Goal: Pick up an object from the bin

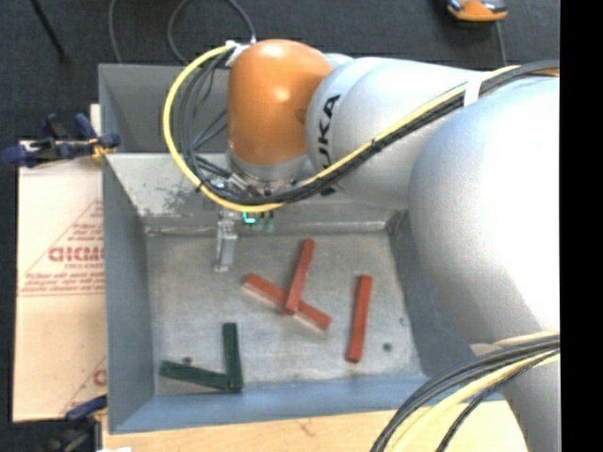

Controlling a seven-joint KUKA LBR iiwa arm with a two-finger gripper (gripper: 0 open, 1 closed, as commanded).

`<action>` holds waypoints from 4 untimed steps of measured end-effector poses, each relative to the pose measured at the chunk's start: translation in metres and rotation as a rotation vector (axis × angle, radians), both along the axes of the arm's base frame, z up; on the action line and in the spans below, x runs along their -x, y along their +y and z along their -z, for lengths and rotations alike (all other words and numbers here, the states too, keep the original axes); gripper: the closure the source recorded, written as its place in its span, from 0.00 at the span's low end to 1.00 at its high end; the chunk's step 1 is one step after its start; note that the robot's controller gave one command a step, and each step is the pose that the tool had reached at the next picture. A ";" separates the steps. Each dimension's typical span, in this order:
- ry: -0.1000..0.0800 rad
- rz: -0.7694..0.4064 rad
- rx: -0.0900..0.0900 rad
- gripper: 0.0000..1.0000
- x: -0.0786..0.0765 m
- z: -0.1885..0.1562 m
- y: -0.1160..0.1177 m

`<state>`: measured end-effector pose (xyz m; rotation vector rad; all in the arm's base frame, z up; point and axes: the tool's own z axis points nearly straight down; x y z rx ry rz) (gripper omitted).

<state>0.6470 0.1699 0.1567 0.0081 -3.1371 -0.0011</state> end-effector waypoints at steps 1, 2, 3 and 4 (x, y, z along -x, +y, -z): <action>-0.005 -0.229 0.002 0.00 0.007 0.088 -0.091; -0.009 -0.151 0.000 0.00 0.016 0.085 -0.131; -0.006 -0.418 0.002 0.00 0.057 0.086 -0.160; -0.007 -0.415 -0.001 1.00 0.056 0.086 -0.158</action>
Offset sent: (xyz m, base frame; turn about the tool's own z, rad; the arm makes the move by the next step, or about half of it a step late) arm -0.0077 -0.0859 -0.0867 -0.2342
